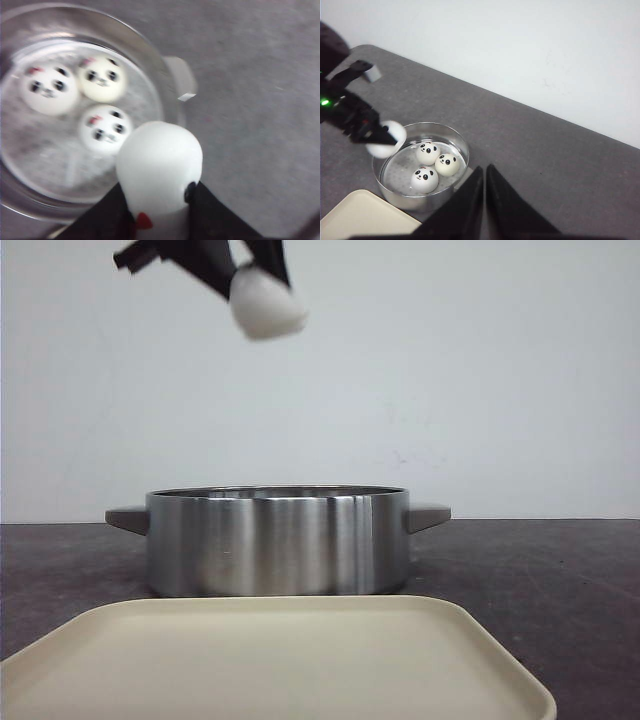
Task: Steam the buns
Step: 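Lift the bun with the left gripper and carry it over the pot, then lower the bun into the pot and open the left gripper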
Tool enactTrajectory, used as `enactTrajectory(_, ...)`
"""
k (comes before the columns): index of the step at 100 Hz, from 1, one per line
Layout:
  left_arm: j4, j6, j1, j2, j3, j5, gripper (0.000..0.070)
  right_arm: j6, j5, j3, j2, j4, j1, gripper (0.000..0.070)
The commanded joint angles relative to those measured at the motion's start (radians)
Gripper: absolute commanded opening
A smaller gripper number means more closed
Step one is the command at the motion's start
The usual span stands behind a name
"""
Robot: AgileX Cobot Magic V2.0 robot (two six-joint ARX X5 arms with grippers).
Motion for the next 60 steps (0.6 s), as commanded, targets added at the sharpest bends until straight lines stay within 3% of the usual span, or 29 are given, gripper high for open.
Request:
enactTrajectory(1,-0.020,0.063,0.023,0.070,0.038,0.001,0.0004,0.019,0.004,0.019,0.008,0.004,0.011,0.0000)
enactTrajectory(34,-0.009,0.086,0.124,0.334,0.061,-0.004,0.0004,0.038,0.004,0.019,0.008,-0.014,0.011,0.0000)
enactTrajectory(60,-0.018,0.109,0.140,0.431,0.061,-0.067,0.0015,0.069,0.042,0.017,0.008,-0.065,0.011,0.0000)
